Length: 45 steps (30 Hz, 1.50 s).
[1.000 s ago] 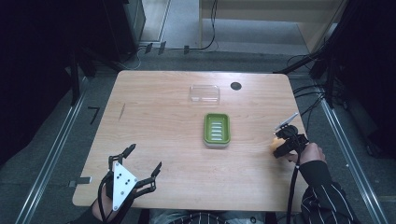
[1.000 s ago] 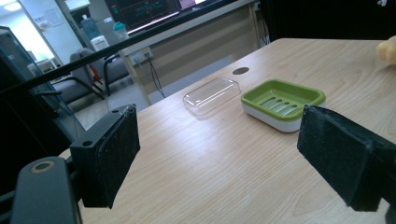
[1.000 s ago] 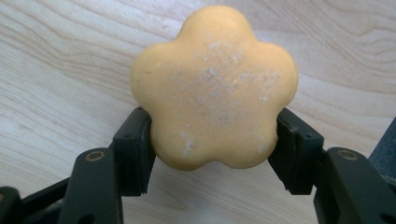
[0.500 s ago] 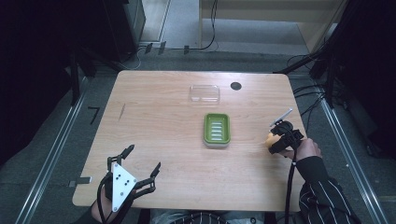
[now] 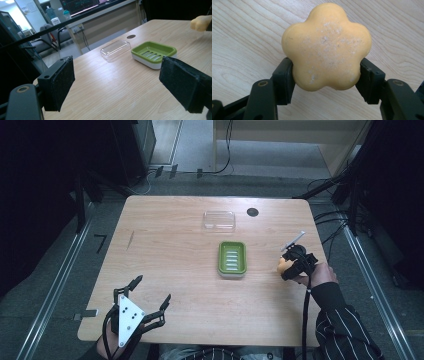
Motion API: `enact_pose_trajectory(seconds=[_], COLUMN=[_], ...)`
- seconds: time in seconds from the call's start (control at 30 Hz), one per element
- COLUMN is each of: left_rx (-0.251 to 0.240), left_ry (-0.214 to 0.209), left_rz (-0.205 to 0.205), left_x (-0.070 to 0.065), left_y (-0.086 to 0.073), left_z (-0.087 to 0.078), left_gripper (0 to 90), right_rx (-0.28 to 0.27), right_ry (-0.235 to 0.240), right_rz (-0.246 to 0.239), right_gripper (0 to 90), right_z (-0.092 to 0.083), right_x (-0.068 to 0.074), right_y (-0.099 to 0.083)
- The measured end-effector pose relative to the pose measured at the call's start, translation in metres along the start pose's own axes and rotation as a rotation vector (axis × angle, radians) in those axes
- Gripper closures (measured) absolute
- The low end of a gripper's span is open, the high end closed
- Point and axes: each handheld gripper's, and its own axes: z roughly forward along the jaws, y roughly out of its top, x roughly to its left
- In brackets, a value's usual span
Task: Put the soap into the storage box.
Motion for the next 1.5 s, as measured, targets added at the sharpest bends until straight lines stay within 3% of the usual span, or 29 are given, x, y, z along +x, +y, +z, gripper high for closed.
enact_pose_trajectory(seconds=[0.8,1.5], left_rx=[0.004,0.004], left_ry=[-0.004,-0.005], left_rz=[-0.001,0.001], left_x=[-0.001,0.000], left_y=[0.000,0.000], left_z=[0.001,0.001], left_gripper=[13.5,13.5], right_rx=[-0.043,-0.076], right_ry=[0.016,0.020], right_rz=[-0.107,-0.153], right_gripper=[40.3,40.3], right_z=[-0.004,-0.004], right_x=[0.025,0.039], right_y=[0.037,0.063])
